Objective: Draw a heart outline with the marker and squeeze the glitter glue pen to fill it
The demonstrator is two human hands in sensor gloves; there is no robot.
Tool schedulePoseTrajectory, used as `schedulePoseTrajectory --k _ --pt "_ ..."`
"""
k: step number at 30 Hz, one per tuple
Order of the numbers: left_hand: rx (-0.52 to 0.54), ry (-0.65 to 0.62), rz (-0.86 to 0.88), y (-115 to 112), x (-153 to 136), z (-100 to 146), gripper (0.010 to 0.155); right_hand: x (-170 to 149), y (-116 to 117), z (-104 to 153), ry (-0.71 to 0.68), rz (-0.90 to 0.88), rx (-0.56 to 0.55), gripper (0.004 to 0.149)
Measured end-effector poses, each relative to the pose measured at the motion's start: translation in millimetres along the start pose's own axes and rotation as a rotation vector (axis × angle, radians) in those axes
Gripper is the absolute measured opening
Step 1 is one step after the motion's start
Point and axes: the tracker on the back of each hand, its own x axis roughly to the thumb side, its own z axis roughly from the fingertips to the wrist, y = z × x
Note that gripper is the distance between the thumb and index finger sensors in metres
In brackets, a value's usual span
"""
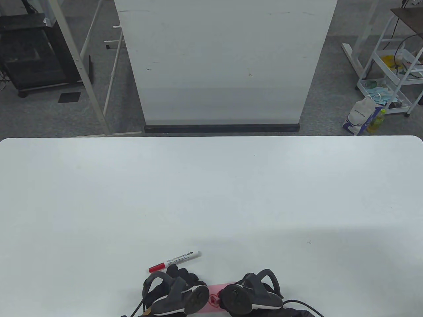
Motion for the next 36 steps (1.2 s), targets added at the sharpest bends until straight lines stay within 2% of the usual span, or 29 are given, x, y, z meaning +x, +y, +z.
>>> schedulePoseTrajectory --k 4,9,16,22,30,36 --pt "0.000 0.000 0.001 -0.1 -0.1 0.0 0.045 -0.8 -0.6 -0.4 0.031 0.019 -0.025 0.040" --pt "-0.003 0.000 -0.004 0.1 0.4 -0.1 0.045 -1.6 -5.0 1.4 0.001 -0.002 0.068 0.039" --pt "-0.001 -0.001 -0.006 0.1 0.5 -0.2 0.046 0.2 -3.3 1.4 0.036 0.060 -0.024 0.040" --pt "-0.002 -0.001 -0.005 0.1 0.6 -0.3 0.045 -2.2 -6.0 2.4 0.019 0.022 0.051 0.039" --pt "-0.002 0.000 -0.005 0.1 0.7 -0.5 0.045 0.2 -4.9 2.1 0.037 0.063 -0.018 0.040" --pt "-0.005 0.003 -0.006 0.2 1.0 -0.5 0.045 -1.5 -6.6 3.2 0.023 0.034 0.044 0.039"
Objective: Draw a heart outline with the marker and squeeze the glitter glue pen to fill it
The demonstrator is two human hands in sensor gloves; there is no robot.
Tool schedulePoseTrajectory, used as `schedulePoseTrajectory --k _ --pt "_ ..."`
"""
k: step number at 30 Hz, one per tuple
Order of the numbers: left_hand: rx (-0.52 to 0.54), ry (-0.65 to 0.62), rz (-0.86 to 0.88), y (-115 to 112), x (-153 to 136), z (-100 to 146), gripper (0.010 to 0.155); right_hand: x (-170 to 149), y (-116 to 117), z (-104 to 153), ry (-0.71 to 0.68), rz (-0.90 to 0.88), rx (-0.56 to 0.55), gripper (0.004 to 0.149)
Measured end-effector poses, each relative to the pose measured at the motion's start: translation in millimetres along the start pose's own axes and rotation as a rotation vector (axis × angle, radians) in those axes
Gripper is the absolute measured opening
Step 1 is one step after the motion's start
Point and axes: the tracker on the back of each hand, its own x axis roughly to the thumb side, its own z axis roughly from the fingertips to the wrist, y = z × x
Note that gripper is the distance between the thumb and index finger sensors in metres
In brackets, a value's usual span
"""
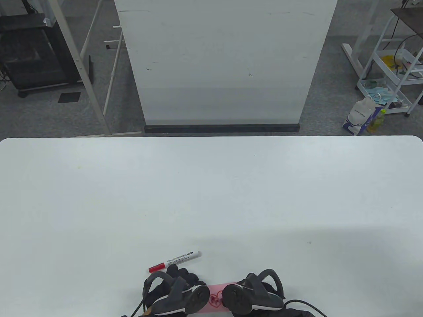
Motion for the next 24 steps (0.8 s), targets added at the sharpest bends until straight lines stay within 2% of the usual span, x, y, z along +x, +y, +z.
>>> schedulePoseTrajectory --k 11,13,19,24 --pt "0.000 0.000 0.000 -0.1 0.3 0.0 0.045 -1.3 -2.0 0.3 0.033 0.046 -0.021 0.040" --pt "0.000 -0.001 -0.003 0.0 0.2 0.0 0.045 -0.2 -1.6 0.8 0.017 0.023 0.002 0.039" --pt "0.001 -0.002 0.000 -0.1 -0.1 -0.1 0.045 3.2 -2.5 0.7 -0.007 -0.032 -0.025 0.040" --pt "0.001 -0.003 0.001 -0.1 -0.3 -0.1 0.045 0.9 0.8 -0.6 0.021 0.032 -0.030 0.040"
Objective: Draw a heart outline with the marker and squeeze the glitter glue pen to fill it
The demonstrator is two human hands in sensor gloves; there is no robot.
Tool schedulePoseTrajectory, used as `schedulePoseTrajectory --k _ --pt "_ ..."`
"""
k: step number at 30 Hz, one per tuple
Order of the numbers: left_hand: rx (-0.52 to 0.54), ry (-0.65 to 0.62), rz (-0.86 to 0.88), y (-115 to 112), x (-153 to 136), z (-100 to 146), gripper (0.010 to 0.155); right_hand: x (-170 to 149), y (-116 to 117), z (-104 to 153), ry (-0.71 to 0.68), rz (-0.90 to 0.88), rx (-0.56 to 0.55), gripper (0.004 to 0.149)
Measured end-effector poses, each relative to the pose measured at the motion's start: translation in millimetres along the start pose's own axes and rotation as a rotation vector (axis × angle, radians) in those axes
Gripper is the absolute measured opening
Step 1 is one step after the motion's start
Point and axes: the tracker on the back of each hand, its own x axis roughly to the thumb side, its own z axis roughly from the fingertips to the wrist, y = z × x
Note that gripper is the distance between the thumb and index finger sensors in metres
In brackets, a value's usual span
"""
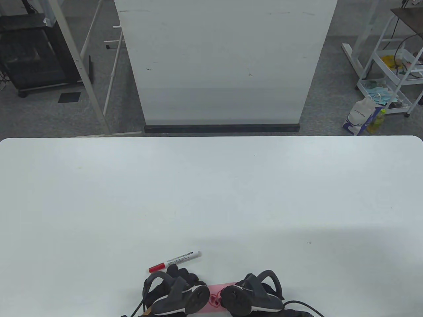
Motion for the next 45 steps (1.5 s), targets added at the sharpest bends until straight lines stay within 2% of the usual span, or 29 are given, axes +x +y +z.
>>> schedulePoseTrajectory --k 3,6,13,17,19,24,30,35,42,45 --pt "0.000 0.000 0.000 -0.3 -0.1 -0.4 0.045 -1.3 -2.4 0.5 0.012 0.019 0.017 0.040" --pt "-0.001 0.001 -0.001 -0.3 0.0 -0.5 0.045 -0.8 -0.1 0.6 -0.011 -0.049 0.055 0.040" --pt "0.000 -0.001 0.000 -0.7 -0.1 -0.5 0.045 -1.7 -0.7 0.4 0.039 0.022 -0.019 0.040" --pt "-0.001 -0.001 0.000 -0.7 0.0 -0.5 0.045 -2.9 -0.7 1.7 0.008 -0.062 0.065 0.040" --pt "-0.001 -0.001 0.000 -0.7 -0.1 -0.3 0.045 -0.3 0.6 1.6 -0.005 -0.071 0.070 0.040" --pt "0.000 -0.001 -0.001 -0.8 0.0 -0.3 0.045 -2.3 -0.8 0.8 0.049 0.007 0.002 0.040" --pt "-0.001 0.000 -0.002 -0.8 0.1 -0.3 0.045 -4.0 -1.3 0.6 0.011 -0.051 0.079 0.040" --pt "-0.001 -0.001 -0.001 -0.7 0.1 -0.5 0.045 -6.0 -0.6 -0.5 0.069 -0.003 -0.006 0.040" --pt "-0.001 -0.001 -0.002 -0.8 0.0 -0.4 0.045 -6.4 -2.0 0.3 0.037 -0.045 0.068 0.040" --pt "0.000 -0.001 -0.002 -0.9 0.0 -0.3 0.045 -5.3 -0.6 -0.6 0.040 -0.037 0.038 0.040"
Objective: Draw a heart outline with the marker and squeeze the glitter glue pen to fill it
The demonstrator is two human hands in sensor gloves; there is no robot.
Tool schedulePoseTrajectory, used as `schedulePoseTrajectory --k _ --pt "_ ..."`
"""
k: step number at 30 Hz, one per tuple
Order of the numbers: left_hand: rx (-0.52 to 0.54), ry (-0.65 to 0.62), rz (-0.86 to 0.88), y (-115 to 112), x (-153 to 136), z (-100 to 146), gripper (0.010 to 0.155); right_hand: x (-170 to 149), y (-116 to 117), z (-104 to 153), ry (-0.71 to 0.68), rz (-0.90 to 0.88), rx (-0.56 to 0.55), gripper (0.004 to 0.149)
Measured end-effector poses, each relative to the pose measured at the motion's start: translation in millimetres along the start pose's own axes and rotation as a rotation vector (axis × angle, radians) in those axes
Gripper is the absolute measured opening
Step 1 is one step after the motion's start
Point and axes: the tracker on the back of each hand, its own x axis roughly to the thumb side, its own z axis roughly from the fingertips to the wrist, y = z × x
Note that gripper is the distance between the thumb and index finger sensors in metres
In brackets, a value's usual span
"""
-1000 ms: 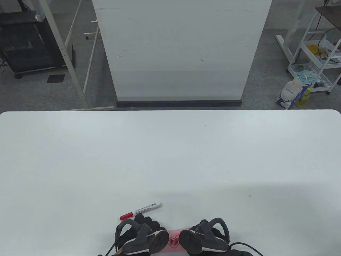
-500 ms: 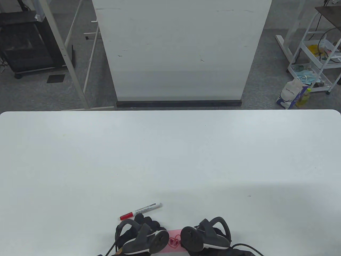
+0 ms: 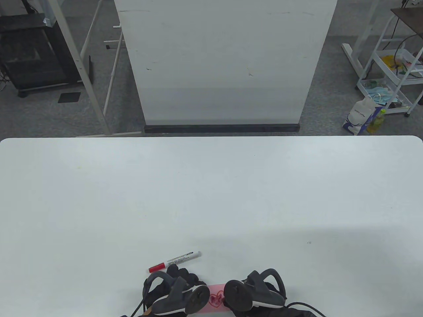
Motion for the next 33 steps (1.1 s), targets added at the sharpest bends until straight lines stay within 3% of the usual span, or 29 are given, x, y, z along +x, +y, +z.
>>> schedulePoseTrajectory --k 3,15,20,29,33 --pt "0.000 0.000 0.000 0.0 0.1 0.0 0.045 -1.3 -0.6 -0.1 0.026 0.041 -0.043 0.041" --pt "0.000 -0.001 0.000 -0.1 0.1 0.1 0.045 -1.0 0.1 0.4 0.014 0.011 -0.003 0.041" --pt "0.000 -0.001 0.001 -0.2 0.0 0.0 0.045 -1.5 -0.1 0.4 0.028 0.016 -0.065 0.041" --pt "-0.001 -0.001 -0.001 0.4 0.0 0.2 0.045 -1.9 -0.8 1.6 0.015 0.001 0.015 0.040" --pt "0.000 -0.002 -0.003 0.3 0.1 0.2 0.045 -1.2 1.0 0.2 0.016 -0.010 -0.011 0.040"
